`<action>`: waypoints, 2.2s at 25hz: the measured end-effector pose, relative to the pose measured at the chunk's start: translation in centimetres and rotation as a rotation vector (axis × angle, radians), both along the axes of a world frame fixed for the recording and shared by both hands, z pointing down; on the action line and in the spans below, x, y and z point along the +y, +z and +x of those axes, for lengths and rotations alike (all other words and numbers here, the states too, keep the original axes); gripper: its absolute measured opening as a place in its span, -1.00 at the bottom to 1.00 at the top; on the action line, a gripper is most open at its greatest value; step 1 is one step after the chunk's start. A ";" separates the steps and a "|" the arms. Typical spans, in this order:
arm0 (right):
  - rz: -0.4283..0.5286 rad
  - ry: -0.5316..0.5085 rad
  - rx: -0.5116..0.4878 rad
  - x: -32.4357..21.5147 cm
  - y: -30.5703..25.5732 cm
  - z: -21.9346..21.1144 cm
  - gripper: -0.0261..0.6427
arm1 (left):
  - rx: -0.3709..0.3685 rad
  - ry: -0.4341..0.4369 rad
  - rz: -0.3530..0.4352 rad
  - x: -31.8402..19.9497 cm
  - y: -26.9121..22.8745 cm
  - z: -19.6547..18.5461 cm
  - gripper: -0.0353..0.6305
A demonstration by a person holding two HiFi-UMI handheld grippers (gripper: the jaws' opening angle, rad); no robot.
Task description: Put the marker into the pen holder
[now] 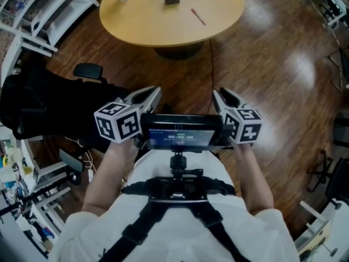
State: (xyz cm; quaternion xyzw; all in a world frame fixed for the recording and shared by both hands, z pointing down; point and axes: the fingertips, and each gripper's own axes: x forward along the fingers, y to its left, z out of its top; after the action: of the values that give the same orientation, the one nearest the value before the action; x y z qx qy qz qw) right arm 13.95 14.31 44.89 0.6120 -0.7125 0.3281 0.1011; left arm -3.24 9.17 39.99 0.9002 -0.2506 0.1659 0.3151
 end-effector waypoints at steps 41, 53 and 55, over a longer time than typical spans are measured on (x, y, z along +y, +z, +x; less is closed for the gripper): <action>-0.096 -0.020 0.144 -27.4 0.6 -0.2 -0.55 | 0.059 0.136 -0.098 -27.2 1.7 2.0 -0.89; -0.173 -0.144 0.183 -31.3 3.2 3.2 -0.55 | 0.061 0.049 -0.084 -28.1 0.3 3.8 -0.89; -0.188 -0.153 0.203 -32.2 4.1 4.5 -0.55 | 0.064 0.036 -0.083 -28.4 0.3 4.3 -0.89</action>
State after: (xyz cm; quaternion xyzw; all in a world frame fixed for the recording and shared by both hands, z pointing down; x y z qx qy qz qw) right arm 18.42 -17.84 48.98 0.5735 -0.7094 0.3213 0.2542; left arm 1.05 -19.20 40.27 0.8955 -0.2169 0.1532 0.3571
